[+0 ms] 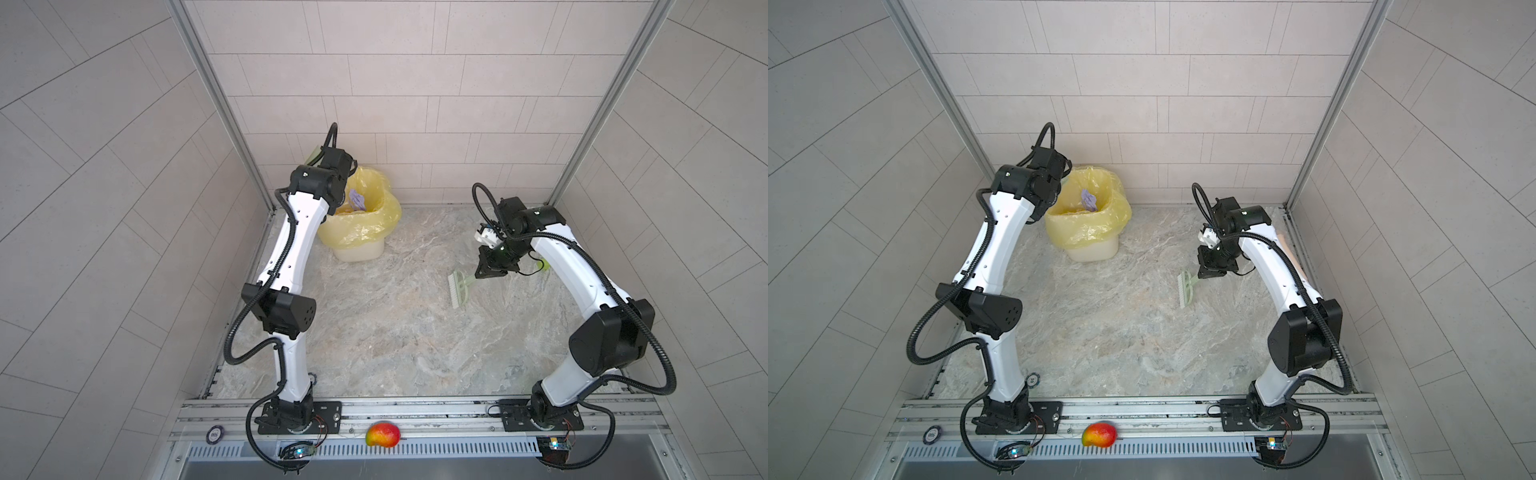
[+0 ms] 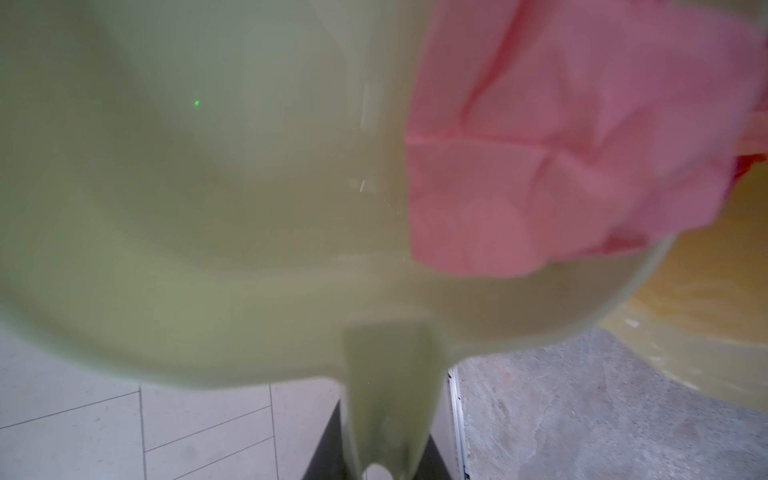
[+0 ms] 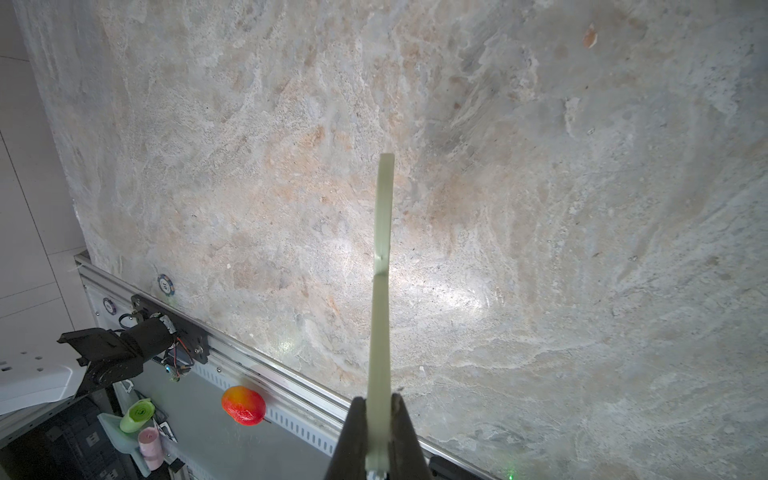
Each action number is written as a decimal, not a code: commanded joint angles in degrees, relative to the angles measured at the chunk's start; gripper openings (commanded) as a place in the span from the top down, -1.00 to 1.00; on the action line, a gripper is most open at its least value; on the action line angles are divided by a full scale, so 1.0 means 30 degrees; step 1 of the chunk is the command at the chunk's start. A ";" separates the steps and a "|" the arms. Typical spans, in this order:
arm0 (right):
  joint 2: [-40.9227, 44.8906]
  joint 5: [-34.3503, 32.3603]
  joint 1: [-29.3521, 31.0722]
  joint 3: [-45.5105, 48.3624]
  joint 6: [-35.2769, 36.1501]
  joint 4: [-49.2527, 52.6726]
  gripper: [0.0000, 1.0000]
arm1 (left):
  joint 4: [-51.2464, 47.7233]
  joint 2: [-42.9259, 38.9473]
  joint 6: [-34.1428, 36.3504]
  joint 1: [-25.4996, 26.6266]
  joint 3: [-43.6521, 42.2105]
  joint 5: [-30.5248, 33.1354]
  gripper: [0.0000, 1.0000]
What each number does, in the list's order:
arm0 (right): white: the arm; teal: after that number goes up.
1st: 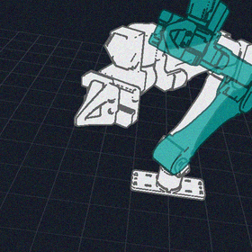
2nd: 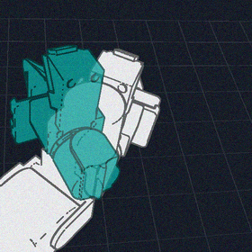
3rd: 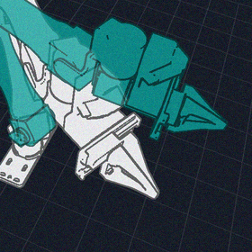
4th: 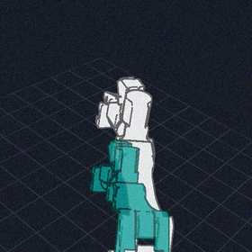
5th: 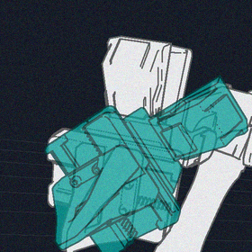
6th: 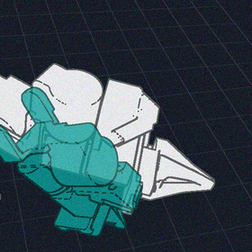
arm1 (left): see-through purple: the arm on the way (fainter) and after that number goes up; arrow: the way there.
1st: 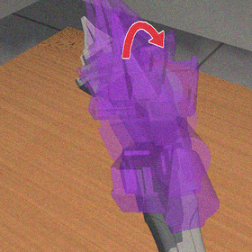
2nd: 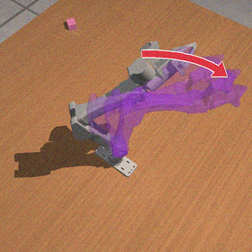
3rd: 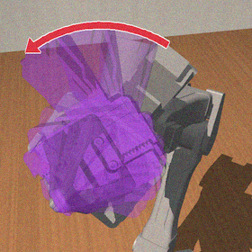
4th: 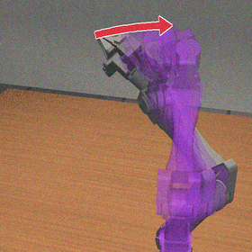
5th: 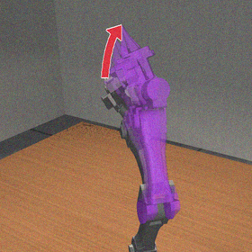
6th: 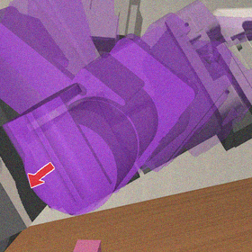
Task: Sweep away the paper scraps from the table
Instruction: 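Tip the green dustpan over the yellow bin with the left gripper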
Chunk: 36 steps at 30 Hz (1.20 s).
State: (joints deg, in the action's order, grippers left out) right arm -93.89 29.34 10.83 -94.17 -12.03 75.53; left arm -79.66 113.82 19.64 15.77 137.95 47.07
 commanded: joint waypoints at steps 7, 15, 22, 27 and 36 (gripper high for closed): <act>0.0226 -0.0049 -0.0063 -0.0214 0.0027 0.0642 1.00 | 0.3042 0.0162 0.4450 0.1357 -0.1951 0.4762 1.00; 0.0446 -0.0142 -0.0062 -0.0019 0.0144 0.0554 1.00 | 0.6204 -0.0347 0.8129 0.1836 -0.4089 0.6883 1.00; 0.0504 -0.0153 -0.0043 0.0043 0.0172 0.0503 1.00 | 0.7193 -0.0836 0.9164 0.1890 -0.5101 0.7045 1.00; 0.0535 -0.0223 -0.0043 0.0072 0.0172 0.0433 1.00 | 0.7244 -0.0862 0.8898 0.1863 -0.4801 0.7161 1.00; 0.0568 -0.0816 -0.0145 0.0170 -0.0076 -0.0072 1.00 | 0.4150 -0.0679 0.3320 0.1999 -0.0967 0.3880 1.00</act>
State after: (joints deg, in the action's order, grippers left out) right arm -93.86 28.12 10.81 -94.15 -12.05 75.42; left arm -62.43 113.67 38.00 21.15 130.61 63.31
